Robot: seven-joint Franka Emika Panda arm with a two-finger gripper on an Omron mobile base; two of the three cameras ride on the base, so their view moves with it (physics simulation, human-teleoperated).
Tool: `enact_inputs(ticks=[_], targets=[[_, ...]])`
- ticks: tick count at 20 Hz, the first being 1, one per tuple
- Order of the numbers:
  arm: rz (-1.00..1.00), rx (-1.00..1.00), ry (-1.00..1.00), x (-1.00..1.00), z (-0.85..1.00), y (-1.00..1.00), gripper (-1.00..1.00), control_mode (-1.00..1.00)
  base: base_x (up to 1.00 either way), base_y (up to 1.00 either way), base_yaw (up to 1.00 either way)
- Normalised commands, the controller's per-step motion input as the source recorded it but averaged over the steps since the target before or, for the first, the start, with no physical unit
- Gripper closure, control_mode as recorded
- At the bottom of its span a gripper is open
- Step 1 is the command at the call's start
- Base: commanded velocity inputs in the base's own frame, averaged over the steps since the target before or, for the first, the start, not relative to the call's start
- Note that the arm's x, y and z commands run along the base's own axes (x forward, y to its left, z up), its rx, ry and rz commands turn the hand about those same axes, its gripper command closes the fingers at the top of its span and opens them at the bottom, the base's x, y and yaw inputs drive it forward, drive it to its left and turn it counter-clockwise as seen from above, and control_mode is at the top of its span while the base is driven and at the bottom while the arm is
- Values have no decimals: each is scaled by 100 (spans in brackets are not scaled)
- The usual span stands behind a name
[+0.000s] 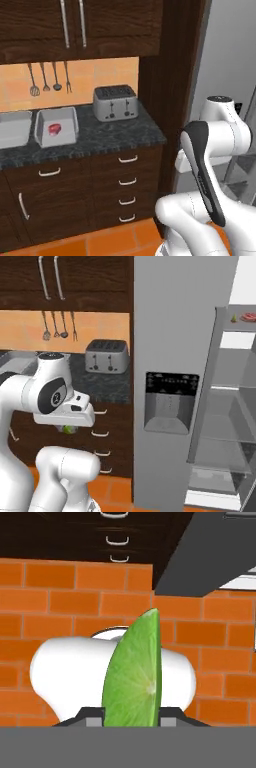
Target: Place one lemon wedge and one steak in each tupperware on the nearby counter, to pack two identical lunches.
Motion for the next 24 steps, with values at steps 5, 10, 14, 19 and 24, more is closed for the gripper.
enact_inputs(ticks=[5,10,14,19,24], targets=[[0,0,0,0,0,0,100,100,73,100,-6],[0,0,0,0,0,0,100,100,74,98,1],[0,0,0,0,0,0,100,100,67,57,0],[0,2,0,36,-18,19,100,-100,24,15,0],[0,5,-12,87,-25,49,100,-100,0,0,0]])
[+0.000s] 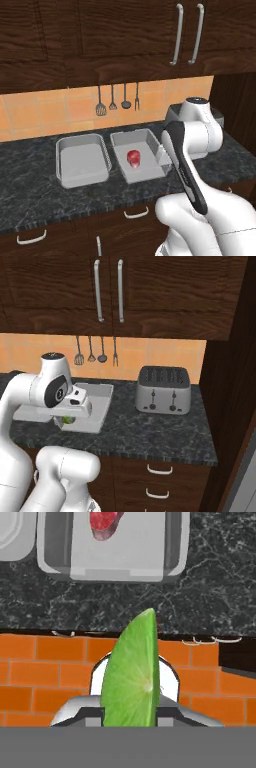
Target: Place one lemon wedge and one steak in each tupperware on the nearby counter, to pack two identical lunches.
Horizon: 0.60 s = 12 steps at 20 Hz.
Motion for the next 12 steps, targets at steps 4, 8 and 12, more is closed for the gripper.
enact_inputs(ticks=[4,8,12], targets=[[0,1,-10,100,0,60,100,-100,0,0,0],[-1,0,0,100,-9,75,100,-100,0,0,0],[-2,-2,7,100,-53,22,100,-100,0,0,0]])
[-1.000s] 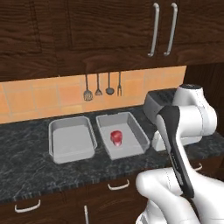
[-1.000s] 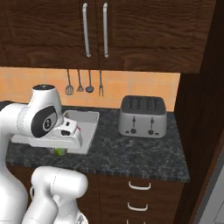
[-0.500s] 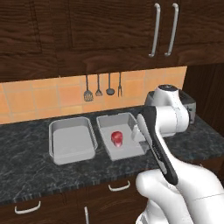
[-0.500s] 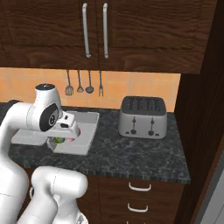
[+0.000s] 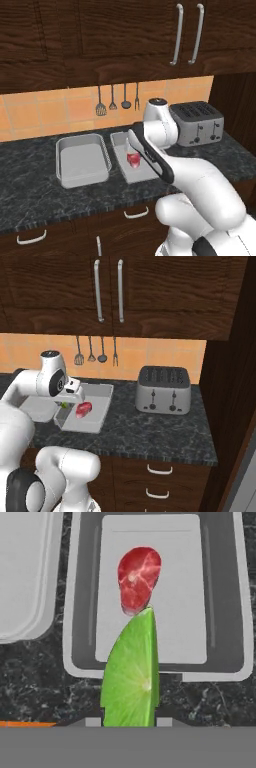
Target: Place one lemon wedge and one steak in each tupperware on the nearby counter, to pack two identical lunches.
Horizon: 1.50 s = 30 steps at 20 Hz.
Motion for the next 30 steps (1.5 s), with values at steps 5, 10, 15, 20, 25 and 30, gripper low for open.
enact_inputs(ticks=[5,10,15,20,25,30], targets=[[-2,0,10,71,-57,-12,100,-100,0,0,0],[0,0,10,76,-38,-43,100,-100,0,0,0],[0,0,10,93,-42,-10,100,-100,0,0,0],[0,-2,13,33,-13,-1,100,-100,0,0,0],[-2,0,0,0,-31,-2,100,-100,0,0,0],[-4,0,-5,-3,-73,-14,100,-100,0,0,0]])
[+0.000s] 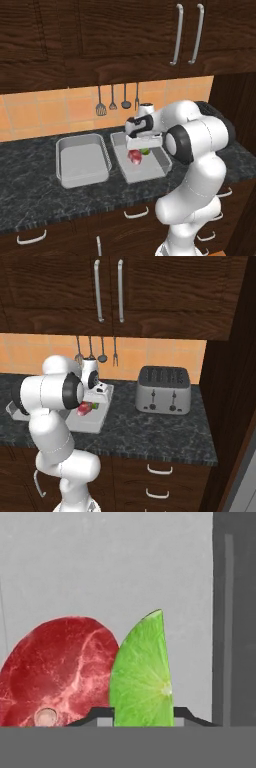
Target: Place one lemon wedge and one steak in each tupperware on the nearby counter, to pack two identical lunches.
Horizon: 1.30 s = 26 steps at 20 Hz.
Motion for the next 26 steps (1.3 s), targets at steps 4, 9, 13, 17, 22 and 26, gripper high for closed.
enact_inputs(ticks=[4,9,13,17,22,26], targets=[[-3,0,-11,-1,-18,-23,100,-100,0,0,0],[0,0,-9,-7,-2,-11,100,-100,0,0,0],[0,0,-1,0,-24,0,100,-100,0,0,0],[0,0,0,0,0,6,-100,-100,0,0,0],[0,-1,0,0,5,1,-100,-100,0,0,0],[0,-5,0,-3,26,3,-100,-100,0,0,0]])
